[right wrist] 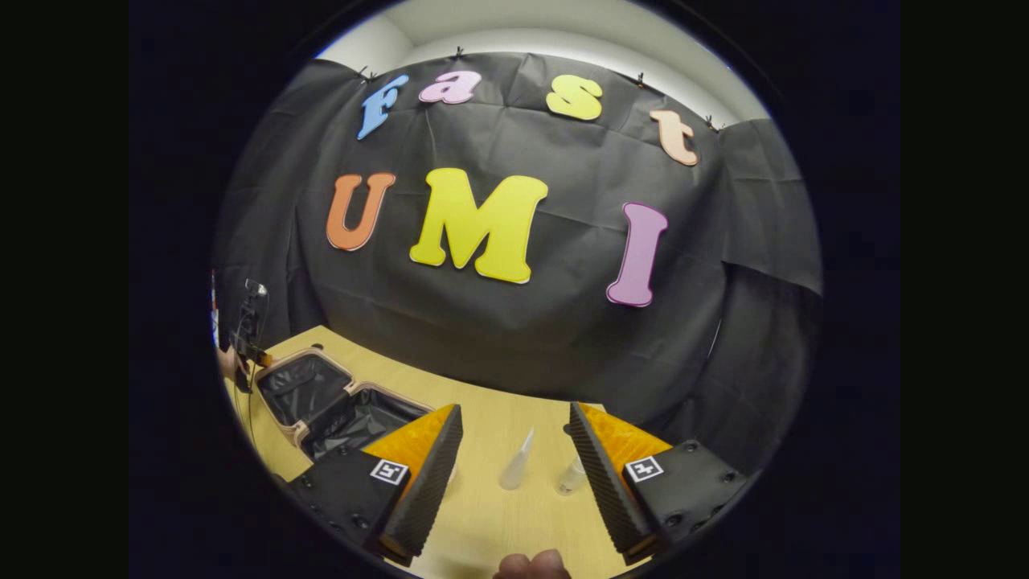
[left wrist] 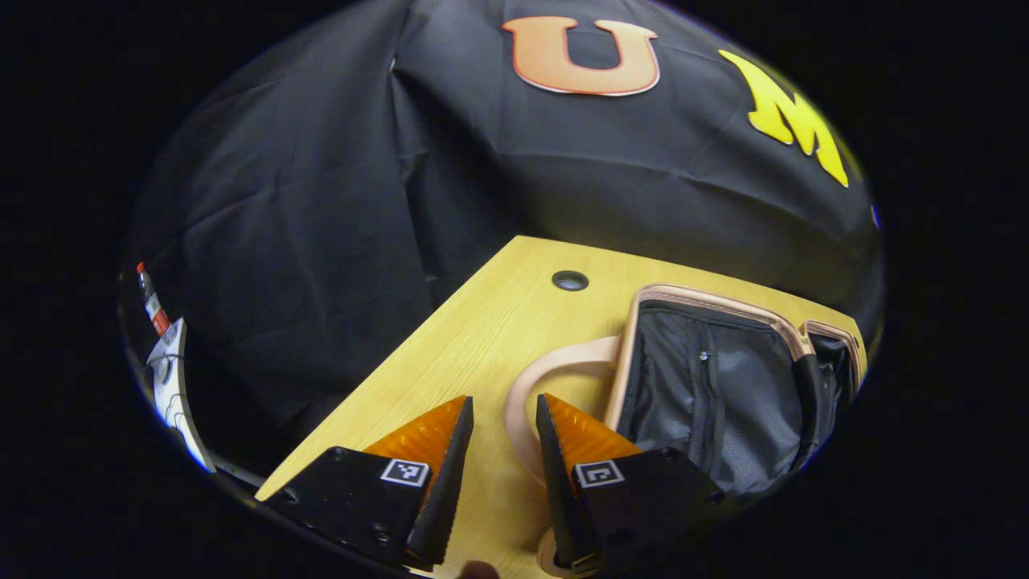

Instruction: First open the suitcase, pack the skin care products into it, and then close the suitcase.

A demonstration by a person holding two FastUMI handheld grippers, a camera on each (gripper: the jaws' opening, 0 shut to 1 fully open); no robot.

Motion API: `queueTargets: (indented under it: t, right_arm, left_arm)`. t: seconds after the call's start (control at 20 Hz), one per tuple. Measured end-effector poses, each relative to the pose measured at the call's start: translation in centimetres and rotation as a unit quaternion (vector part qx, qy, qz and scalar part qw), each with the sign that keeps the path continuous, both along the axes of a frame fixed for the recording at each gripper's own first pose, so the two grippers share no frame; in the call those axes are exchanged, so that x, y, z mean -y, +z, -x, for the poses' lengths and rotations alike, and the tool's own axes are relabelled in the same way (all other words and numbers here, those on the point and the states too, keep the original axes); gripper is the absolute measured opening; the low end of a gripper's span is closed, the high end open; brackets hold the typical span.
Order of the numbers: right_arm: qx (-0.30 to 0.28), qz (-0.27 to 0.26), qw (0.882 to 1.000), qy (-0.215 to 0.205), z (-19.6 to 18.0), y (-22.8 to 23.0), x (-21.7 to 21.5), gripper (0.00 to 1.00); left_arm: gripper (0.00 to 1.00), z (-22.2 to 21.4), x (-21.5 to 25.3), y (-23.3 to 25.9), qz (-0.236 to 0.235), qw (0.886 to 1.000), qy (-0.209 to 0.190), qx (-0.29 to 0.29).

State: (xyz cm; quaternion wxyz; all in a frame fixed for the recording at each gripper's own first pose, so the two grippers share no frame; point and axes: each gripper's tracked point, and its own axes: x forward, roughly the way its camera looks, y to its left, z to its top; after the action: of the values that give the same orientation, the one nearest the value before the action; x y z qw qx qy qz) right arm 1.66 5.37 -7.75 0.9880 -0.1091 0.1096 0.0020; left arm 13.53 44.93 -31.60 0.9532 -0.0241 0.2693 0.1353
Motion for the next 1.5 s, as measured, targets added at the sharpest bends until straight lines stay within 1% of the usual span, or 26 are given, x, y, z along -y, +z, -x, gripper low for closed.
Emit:
queueTargets:
  t: [0.05,0.1,0.15,0.25,0.3,0.35,0.45,0.6,0.7,0.75,0.85,1.0,1.1,1.3,1.4,1.5]
  right_arm:
    - [0.001,-0.004,1.000,-0.001,0.1,-0.1,0.2,0.79]
    - [0.002,-0.009,1.000,-0.003,0.1,-0.2,0.5,0.79]
    - [0.005,-0.016,1.000,-0.005,0.2,-0.2,1.0,0.79]
    - [0.013,-0.028,0.999,-0.011,0.4,0.1,2.3,0.79]
    - [0.015,-0.032,0.999,-0.013,0.5,0.0,3.0,0.77]
    - [0.020,-0.038,0.999,-0.015,0.6,0.1,3.9,0.79]
    - [0.028,-0.044,0.998,-0.018,1.0,0.1,5.7,0.79]
    - [0.034,-0.055,0.998,-0.026,1.5,-0.1,8.9,0.79]
    - [0.035,-0.065,0.997,-0.036,1.8,-0.5,11.1,0.79]
    - [0.034,-0.069,0.996,-0.041,1.9,-0.7,12.2,0.79]
    - [0.028,-0.072,0.996,-0.046,2.3,-1.6,13.8,0.79]
    - [0.017,-0.072,0.996,-0.049,2.9,-2.7,16.0,0.79]
    - [0.010,-0.072,0.996,-0.049,3.0,-3.3,17.3,0.79]
    - [0.005,-0.060,0.997,-0.041,2.8,-3.8,19.4,0.79]
    - [0.006,-0.045,0.998,-0.031,2.9,-3.7,20.3,0.79]
    - [0.001,-0.039,0.999,-0.025,3.0,-4.0,21.0,0.79]
  left_arm:
    - [0.68,0.3,1.1,1.5,-0.003,1.000,-0.007,0.012]
    - [0.84,1.6,2.7,3.7,-0.004,1.000,-0.012,0.026]
    - [1.00,1.4,3.8,5.7,-0.010,0.999,-0.017,0.044]
    - [1.00,3.1,7.0,10.0,-0.023,0.996,-0.027,0.078]
    - [1.00,3.8,9.0,11.9,-0.030,0.995,-0.033,0.093]
    - [1.00,4.4,11.7,13.7,-0.036,0.993,-0.039,0.106]
    - [1.00,6.1,17.6,16.9,-0.045,0.990,-0.057,0.124]
    - [1.00,8.5,26.9,19.0,-0.045,0.984,-0.094,0.147]
    - [1.00,9.7,31.9,18.8,-0.043,0.982,-0.110,0.149]
    - [1.00,10.3,34.4,18.4,-0.033,0.982,-0.117,0.145]
    - [1.00,11.7,40.0,17.5,-0.001,0.980,-0.141,0.138]
    - [1.00,13.0,47.6,16.5,0.031,0.974,-0.183,0.133]
    - [1.00,13.5,51.9,15.5,0.038,0.968,-0.216,0.119]
    - [1.00,13.0,58.7,13.5,0.024,0.954,-0.283,0.101]
    - [1.00,12.6,61.3,12.4,0.024,0.947,-0.306,0.097]
    - [1.00,11.8,63.4,11.0,0.024,0.942,-0.322,0.090]
